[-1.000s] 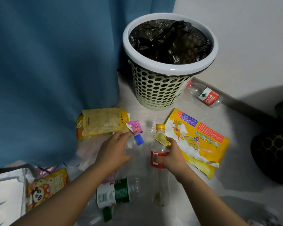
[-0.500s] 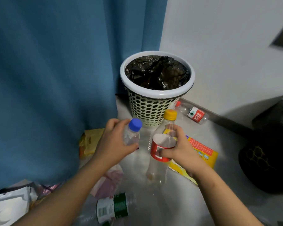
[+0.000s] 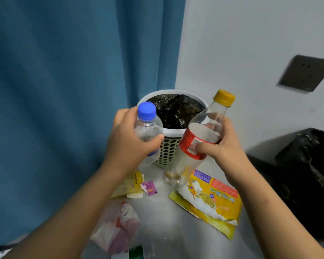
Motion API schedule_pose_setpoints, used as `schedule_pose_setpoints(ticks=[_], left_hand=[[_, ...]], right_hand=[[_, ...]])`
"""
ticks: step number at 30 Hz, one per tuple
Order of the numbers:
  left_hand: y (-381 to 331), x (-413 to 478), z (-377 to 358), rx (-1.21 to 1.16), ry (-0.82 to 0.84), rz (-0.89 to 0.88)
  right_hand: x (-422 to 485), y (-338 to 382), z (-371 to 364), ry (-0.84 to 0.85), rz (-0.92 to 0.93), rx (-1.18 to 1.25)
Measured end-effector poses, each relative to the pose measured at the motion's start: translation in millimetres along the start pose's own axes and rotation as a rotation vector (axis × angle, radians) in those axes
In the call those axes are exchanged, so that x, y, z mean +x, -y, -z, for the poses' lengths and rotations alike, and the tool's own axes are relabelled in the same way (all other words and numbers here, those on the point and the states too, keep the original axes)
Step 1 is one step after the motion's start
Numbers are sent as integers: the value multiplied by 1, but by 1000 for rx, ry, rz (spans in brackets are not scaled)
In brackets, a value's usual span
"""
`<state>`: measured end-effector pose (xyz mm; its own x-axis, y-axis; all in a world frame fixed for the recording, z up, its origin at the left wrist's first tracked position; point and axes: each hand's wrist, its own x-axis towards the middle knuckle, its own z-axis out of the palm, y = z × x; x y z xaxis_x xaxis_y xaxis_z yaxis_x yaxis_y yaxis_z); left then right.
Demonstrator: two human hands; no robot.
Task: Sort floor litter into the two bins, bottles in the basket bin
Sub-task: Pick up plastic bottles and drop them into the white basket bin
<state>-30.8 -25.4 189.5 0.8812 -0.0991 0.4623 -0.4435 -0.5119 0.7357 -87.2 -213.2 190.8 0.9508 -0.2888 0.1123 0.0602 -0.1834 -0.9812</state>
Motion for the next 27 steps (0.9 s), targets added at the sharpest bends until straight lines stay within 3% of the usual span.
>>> schedule_pose_setpoints(ticks=[8, 15, 21, 27], left_hand=[[-12, 52, -15, -120, -134, -38], [0, 93, -52, -220, -156, 88], [26, 126, -89, -176, -112, 177], [60, 150, -119, -89, 42, 207]], right_hand=[[39, 26, 0, -183, 136, 45], [88, 15, -11, -389, 183, -61], [139, -11, -19, -397, 146, -91], [177, -44, -25, -261, 72, -193]])
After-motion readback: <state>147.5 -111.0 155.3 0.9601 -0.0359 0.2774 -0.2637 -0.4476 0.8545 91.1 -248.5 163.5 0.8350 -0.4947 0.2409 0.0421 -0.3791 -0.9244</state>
